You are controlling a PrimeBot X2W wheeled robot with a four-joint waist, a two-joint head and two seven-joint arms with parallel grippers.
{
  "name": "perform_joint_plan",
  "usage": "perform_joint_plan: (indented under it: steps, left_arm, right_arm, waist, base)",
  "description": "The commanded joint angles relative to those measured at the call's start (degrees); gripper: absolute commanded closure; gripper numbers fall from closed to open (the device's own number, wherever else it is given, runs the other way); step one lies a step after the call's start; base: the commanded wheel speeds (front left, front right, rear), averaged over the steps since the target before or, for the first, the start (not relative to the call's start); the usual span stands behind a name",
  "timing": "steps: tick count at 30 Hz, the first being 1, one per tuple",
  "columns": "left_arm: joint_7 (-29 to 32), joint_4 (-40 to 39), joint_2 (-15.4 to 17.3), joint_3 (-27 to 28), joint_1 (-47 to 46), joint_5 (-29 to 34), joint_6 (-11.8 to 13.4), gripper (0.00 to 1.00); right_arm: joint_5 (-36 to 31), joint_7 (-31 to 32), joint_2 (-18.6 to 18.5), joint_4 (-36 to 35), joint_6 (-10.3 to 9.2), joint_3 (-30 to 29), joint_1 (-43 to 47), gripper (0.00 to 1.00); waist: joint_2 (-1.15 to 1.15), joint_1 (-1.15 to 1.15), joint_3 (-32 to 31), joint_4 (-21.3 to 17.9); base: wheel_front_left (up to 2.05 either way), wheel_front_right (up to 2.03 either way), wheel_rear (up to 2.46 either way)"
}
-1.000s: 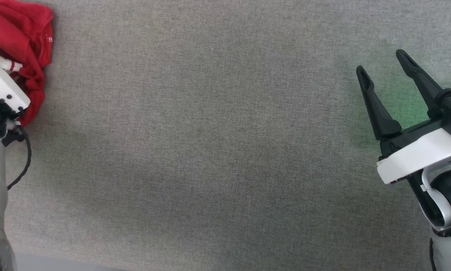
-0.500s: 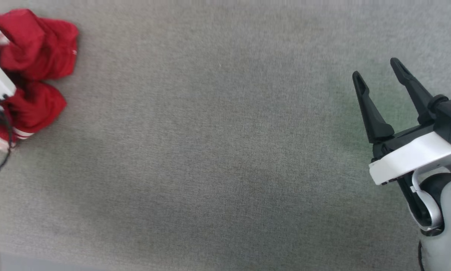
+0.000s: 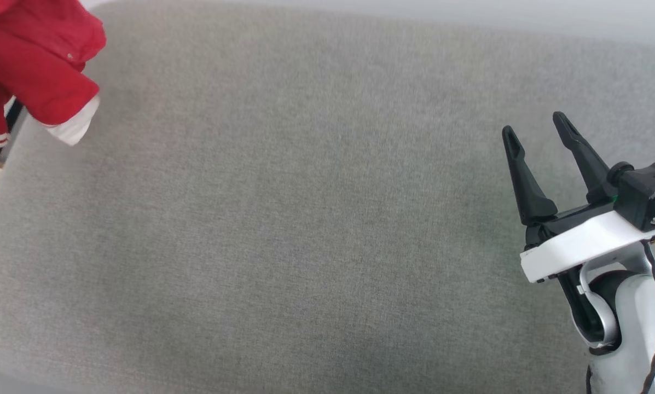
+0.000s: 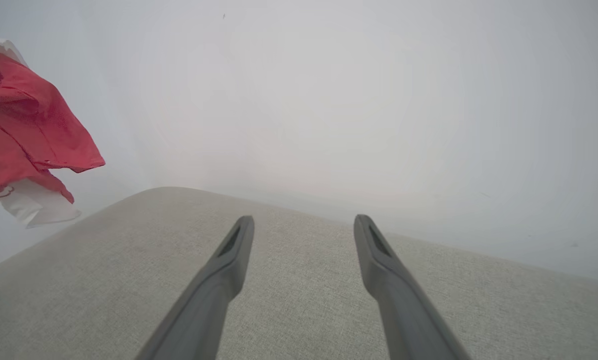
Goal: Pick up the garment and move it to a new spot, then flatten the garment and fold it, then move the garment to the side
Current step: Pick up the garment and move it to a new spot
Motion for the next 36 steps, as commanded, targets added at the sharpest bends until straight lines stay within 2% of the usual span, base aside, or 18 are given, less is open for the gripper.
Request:
perform_joint_plan:
  steps: [1,10,15,18,25,30,36]
  left_arm:
    - [1.2,-2.5,-0.1,-1.9,-0.6,-1.1,-0.2,1.00]
    - [9.5,-19.4,3.4,-11.3,3.5,-8.9,-0.2,1.00]
    - [13.5,-27.5,5.9,-12.6,6.6,-11.5,-0.1,1.00]
    - [17.5,-35.2,6.7,-12.8,10.6,-13.4,0.4,1.00]
    - [23.9,-50.1,6.3,-14.1,18.4,-15.6,4.1,1.00]
    - [29.9,-60.9,4.8,-16.8,24.0,-17.1,7.2,1.00]
    - [35.3,-66.7,2.6,-21.7,30.3,-18.2,9.6,1.00]
  right_arm:
    - [0.3,-0.8,0.5,0.3,-0.02,-0.2,0.8,0.00]
    - [0.5,-3.3,1.9,1.5,-0.02,-3.3,1.6,0.00]
    - [0.2,-4.2,2.4,1.6,-0.02,-5.9,2.7,0.00]
    - [-0.2,-4.6,2.7,1.6,-0.02,-8.6,3.9,0.00]
    - [-1.3,-5.1,3.3,1.6,-0.02,-11.9,6.5,0.00]
    - [-1.2,-5.4,4.7,1.5,-0.02,-13.0,7.7,0.00]
    - [-0.5,-6.0,6.1,2.5,-0.02,-12.2,8.4,0.00]
  waist:
    - [0.00,0.00,-2.3,0.4]
    - [0.00,0.00,-6.2,-2.1]
    - [0.00,0.00,-7.4,-4.9]
    - [0.00,0.00,-8.3,-8.2]
    - [0.00,0.00,-9.2,-14.1]
    - [0.00,0.00,-8.9,-17.7]
    - [0.00,0.00,-7.4,-21.0]
  base:
    - [0.00,0.00,0.00]
    - [0.00,0.00,0.00]
    - [0.00,0.00,0.00]
    - [0.00,0.00,0.00]
    - [0.00,0.00,0.00]
    - [0.00,0.00,0.00]
    - [0.00,0.00,0.00]
